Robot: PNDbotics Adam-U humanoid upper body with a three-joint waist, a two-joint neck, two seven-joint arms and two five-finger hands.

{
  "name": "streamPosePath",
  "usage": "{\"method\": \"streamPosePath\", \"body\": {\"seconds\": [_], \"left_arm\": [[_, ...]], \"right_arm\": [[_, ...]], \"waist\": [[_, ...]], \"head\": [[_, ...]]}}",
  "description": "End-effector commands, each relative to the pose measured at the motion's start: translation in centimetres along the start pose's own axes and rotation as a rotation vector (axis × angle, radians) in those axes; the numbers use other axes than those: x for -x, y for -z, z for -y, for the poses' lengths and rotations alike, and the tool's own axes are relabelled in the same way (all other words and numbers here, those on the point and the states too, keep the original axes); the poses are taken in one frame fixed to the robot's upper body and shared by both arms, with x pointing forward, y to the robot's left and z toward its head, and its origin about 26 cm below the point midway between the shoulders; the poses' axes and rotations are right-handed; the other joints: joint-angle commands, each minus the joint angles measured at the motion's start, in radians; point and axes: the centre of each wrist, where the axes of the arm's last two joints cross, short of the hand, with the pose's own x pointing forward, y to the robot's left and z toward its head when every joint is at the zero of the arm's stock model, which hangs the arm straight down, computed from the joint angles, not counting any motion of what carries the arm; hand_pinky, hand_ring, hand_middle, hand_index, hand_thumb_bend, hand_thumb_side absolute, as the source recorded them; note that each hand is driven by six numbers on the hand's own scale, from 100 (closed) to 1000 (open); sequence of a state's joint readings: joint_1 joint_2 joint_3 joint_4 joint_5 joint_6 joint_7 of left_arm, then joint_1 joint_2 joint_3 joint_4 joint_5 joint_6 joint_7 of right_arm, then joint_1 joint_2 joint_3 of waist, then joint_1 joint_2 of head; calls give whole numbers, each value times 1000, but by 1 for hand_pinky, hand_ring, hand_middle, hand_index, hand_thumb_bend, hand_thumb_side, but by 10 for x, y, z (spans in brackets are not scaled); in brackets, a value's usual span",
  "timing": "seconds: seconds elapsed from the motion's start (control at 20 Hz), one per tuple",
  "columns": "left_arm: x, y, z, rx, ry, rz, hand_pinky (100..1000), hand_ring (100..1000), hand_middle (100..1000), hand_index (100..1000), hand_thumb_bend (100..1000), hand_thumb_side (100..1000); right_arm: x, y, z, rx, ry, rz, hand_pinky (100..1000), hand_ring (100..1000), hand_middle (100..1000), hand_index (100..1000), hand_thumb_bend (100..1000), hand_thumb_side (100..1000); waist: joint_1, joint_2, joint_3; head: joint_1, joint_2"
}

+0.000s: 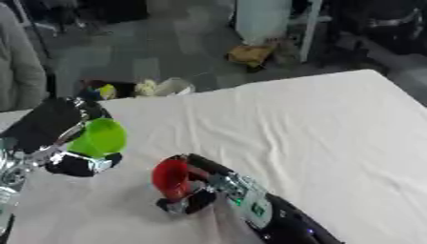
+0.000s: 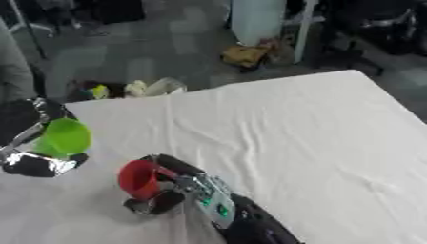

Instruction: Pour the contents of one cup into another cup.

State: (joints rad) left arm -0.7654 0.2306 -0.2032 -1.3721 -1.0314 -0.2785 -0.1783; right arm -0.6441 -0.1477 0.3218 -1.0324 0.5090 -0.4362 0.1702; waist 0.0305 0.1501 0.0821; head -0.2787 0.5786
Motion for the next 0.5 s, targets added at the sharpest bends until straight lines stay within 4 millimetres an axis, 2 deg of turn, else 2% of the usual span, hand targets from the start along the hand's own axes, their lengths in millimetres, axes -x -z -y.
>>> {"method": "streamPosePath", "body": {"seconds": [0.05,0.15,0.25,0.3,0.35,0.5], "left_arm": [[10,-11,-5,-104,-68,-70,444,447,503,690,684,522],[16,-21,-4,-155,-107,-100,462,485,539,705,752,540],[21,-27,-1,-193,-137,-107,466,493,547,708,764,544],[23,-31,1,-206,-150,-110,486,529,585,720,822,560],[25,-33,4,-219,-162,-110,493,541,597,725,840,562],[29,-38,10,-254,-201,-104,493,541,597,725,840,562]], "right_arm": [[13,-19,28,82,-44,-64,867,876,112,512,100,365],[20,-31,41,130,-69,-100,868,876,115,516,100,359],[23,-39,50,171,-89,-128,868,876,116,516,100,359],[26,-45,54,192,-97,-147,868,878,127,526,100,373],[28,-50,59,211,-106,-164,870,879,134,531,100,380],[31,-55,63,235,-122,-183,870,879,134,531,100,380]], "waist": [[-8,-22,-4],[-13,-24,-13],[-16,-24,-17],[-18,-24,-21],[-20,-24,-23],[-21,-24,-25]], "head": [[3,-6],[8,-4],[9,-4],[12,-3],[13,-3],[14,-3]]}}
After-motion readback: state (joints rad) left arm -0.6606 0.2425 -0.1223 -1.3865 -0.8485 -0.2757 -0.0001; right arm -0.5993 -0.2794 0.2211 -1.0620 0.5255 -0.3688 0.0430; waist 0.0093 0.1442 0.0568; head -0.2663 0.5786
